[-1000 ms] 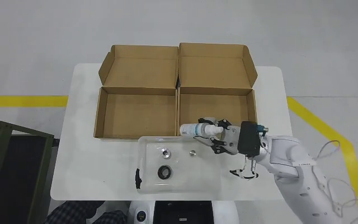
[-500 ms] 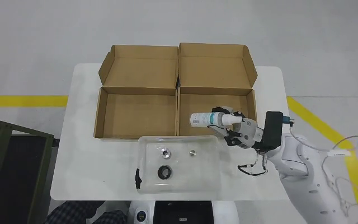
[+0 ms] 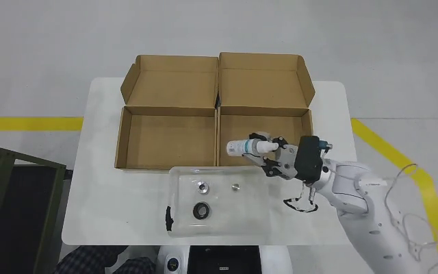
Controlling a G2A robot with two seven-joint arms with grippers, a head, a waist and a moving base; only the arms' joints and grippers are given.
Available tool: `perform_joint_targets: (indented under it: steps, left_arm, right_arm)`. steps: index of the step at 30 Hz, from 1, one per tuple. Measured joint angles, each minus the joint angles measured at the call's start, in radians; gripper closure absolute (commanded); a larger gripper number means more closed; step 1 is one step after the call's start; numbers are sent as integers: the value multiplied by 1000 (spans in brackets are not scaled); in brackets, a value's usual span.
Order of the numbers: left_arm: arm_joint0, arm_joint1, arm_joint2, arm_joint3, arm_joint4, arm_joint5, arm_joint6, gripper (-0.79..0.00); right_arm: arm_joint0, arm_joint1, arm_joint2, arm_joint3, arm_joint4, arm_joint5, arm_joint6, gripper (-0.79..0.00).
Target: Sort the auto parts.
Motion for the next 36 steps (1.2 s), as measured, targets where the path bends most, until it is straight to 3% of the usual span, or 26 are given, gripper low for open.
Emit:
perform_joint_targets:
  steps: [23,36]
  left_arm:
    - [0,0,0,0,0,0,0,-785]
    - [0,0,0,0,0,0,0,-785]
  right_arm:
    - [279,-47,-217,256,-177,177,206,0]
    - [414,-88,-340,423,-184,193,284,0]
